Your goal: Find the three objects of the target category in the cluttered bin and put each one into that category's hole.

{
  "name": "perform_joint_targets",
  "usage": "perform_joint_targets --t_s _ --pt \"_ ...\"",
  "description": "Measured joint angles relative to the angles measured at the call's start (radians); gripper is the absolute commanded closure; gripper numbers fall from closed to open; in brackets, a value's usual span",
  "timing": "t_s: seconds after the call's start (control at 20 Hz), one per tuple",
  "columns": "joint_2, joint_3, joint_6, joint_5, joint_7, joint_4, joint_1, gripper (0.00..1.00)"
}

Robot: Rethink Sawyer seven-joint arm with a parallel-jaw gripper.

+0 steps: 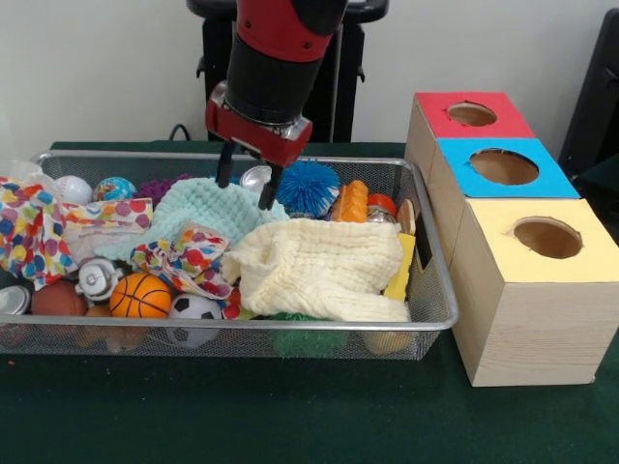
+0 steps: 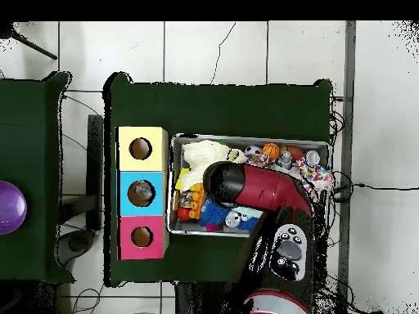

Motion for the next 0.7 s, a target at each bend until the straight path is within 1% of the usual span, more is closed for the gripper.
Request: perform_joint_targets --t_s 0.2,0.35,0.5,0.7 --pt "0.011 -0.048 0.045 0.0 0.0 0.0 0.019 0.0" --pt "0.04 -0.081 0.044 0.0 0.0 0.0 0.023 0.0" --pt "0.074 -0.101 0.033 0.0 0.0 0.0 0.023 0.0" --pt "0.136 -0.118 -0.019 0.001 0.0 0.0 0.019 0.0"
